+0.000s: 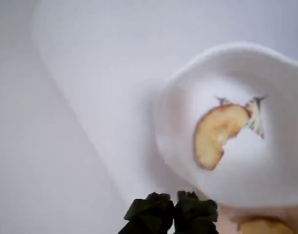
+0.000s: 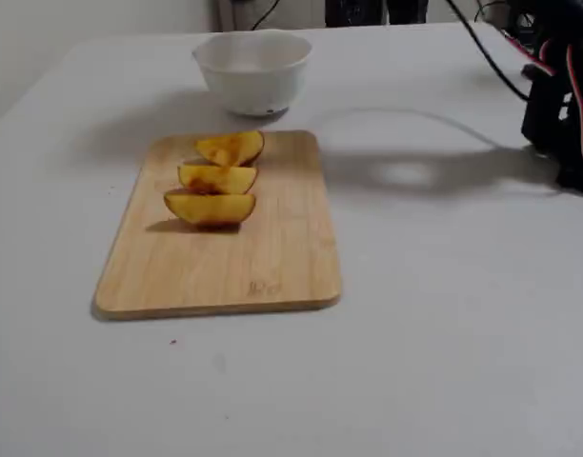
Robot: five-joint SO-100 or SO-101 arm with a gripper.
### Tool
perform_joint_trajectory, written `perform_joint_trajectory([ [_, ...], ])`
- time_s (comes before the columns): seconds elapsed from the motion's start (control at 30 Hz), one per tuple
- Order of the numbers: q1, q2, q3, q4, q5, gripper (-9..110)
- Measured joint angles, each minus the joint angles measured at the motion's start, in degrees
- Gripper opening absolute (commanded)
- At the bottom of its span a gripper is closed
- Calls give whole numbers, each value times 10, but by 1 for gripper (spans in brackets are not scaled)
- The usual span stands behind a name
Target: Pick up the leftmost apple slice from the cutting board and place it into the bowl
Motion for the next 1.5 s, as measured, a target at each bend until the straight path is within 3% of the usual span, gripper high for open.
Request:
perform_joint_trajectory([
  [0.1, -3, 77, 72, 0, -1, 0],
  [0.27, -66, 238, 325, -1, -1, 0],
  [0.5, -235, 722, 877, -163, -22, 0],
  [0.67, -273, 1020, 1150, -239, -81, 6],
  [0.83, -320, 1266, 1396, -255, -149, 1],
  [1.0, -352, 1426, 1519, -238, -187, 0],
  [1.5, -381, 1460, 1680, -242, -166, 0],
])
